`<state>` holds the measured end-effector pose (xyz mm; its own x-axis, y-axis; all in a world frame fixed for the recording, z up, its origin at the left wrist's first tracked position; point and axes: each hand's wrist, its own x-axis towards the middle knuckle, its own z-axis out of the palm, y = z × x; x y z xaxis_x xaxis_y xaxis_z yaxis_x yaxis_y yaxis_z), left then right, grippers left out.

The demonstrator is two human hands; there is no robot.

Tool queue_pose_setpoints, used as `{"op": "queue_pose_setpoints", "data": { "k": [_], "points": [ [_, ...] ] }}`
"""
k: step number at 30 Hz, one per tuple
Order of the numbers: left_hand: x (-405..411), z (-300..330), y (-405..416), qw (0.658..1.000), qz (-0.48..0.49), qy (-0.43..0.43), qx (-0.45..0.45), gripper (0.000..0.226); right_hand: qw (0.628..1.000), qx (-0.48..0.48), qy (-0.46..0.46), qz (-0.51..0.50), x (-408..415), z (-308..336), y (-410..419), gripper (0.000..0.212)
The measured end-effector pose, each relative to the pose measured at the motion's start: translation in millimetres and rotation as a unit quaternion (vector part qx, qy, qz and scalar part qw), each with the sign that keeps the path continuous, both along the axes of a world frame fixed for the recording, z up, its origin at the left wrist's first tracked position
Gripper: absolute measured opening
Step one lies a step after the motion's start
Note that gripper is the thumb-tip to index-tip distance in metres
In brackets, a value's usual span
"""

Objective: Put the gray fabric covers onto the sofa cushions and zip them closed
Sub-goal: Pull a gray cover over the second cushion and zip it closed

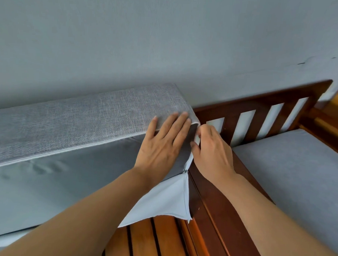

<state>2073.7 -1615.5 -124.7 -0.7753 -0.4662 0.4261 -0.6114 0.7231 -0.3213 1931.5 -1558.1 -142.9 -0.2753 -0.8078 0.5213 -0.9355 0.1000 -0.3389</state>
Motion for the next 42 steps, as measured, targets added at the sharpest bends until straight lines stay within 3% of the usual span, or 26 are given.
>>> {"op": "queue_pose_setpoints", "data": {
  "k": [8, 14, 16, 20, 26, 32, 36, 38, 42],
  "points": [
    [23, -60, -1, 0.984, -0.087, -0.150, -0.043, 0.058, 0.979, 0.088, -0.180, -0.025, -14, -80, 10, 0.006],
    [15, -97, 7, 0.995, -0.064, -0.078, -0.006, 0.058, 0.929, 0.206, -0.307, -0.016, -13, -143, -12, 0.017],
    [13, -106, 9, 0.997, -0.049, -0.057, 0.007, 0.060, 0.901, 0.229, -0.368, -0.011, -8, -158, -17, 0.010],
    [13, -107, 10, 0.998, -0.040, -0.044, 0.019, 0.062, 0.807, 0.256, -0.532, 0.030, 3, -169, -13, 0.012],
    [10, -90, 15, 0.998, -0.045, 0.004, 0.053, 0.056, 0.668, 0.259, -0.695, 0.060, -4, -135, -2, 0.020],
    [5, -44, 24, 0.984, -0.019, 0.096, 0.149, 0.046, 0.597, 0.264, -0.754, 0.079, -14, -70, 9, 0.022],
    [1, -18, 29, 0.974, 0.002, 0.124, 0.189, 0.027, 0.489, 0.235, -0.833, 0.109, -21, -33, 4, 0.027],
    [0, -9, 32, 0.978, 0.001, 0.130, 0.160, 0.030, 0.472, 0.205, -0.850, 0.111, -25, -17, -3, 0.021],
    [-8, 7, 41, 0.982, 0.004, 0.146, 0.120, 0.055, 0.491, 0.209, -0.841, 0.091, -26, 0, -6, 0.019]
  ]
}}
